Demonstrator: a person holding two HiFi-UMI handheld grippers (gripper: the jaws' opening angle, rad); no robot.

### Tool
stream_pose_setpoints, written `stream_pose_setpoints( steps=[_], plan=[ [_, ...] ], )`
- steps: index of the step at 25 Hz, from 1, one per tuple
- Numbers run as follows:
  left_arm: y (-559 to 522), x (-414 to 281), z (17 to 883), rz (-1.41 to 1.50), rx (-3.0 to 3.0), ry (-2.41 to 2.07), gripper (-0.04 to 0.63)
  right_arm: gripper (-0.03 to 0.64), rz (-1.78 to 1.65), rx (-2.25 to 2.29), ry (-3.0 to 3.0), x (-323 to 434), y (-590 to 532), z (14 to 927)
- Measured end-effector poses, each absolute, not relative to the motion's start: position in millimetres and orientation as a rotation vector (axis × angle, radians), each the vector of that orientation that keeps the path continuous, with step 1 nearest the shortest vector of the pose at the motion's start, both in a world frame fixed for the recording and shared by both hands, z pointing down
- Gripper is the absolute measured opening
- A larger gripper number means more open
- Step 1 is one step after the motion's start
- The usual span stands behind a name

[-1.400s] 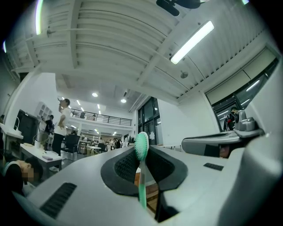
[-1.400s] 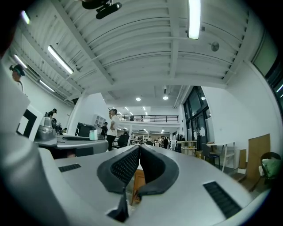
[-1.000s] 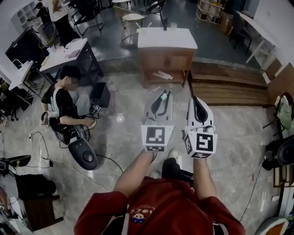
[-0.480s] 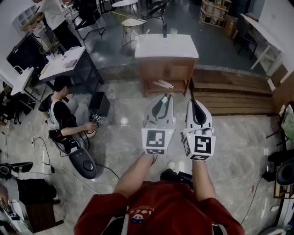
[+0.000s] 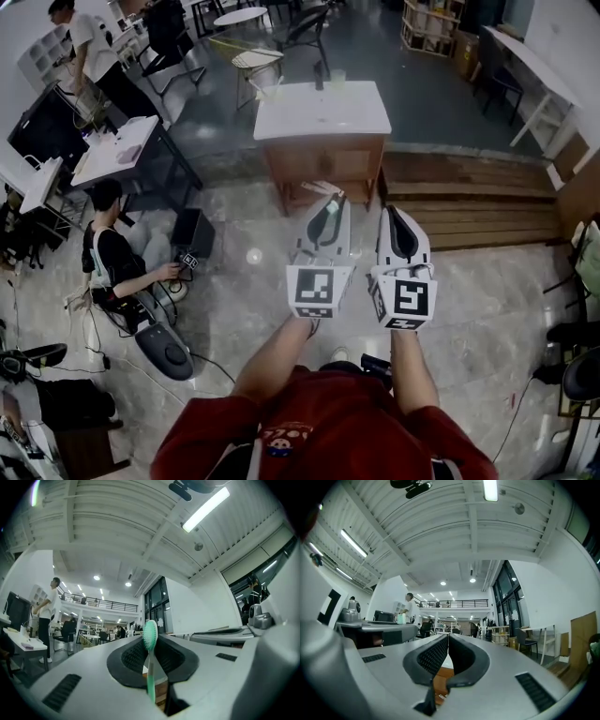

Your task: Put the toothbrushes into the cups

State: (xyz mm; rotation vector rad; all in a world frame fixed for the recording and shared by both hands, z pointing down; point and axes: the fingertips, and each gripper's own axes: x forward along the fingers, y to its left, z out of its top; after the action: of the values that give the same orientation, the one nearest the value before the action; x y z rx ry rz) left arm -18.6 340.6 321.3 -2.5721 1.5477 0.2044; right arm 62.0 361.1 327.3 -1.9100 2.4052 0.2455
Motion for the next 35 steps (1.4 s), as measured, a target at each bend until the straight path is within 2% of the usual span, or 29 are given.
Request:
stream_pose_setpoints(
  steps=[6,13,35],
  plan=[
    [305,-3,325,0.190,-2.556,1.586,0.064,0.029,0.241,-1.887,2.399,84,324,328],
    [260,-15,329,0.179,-2.543,1.600,0.064,0.029,0.226,-1.870,2.422,72,275,338],
    [68,-123,331,0.242,-2.550,1.627,0.063,0.029,0.286,-1.851,2.500,-48,78,333]
  ],
)
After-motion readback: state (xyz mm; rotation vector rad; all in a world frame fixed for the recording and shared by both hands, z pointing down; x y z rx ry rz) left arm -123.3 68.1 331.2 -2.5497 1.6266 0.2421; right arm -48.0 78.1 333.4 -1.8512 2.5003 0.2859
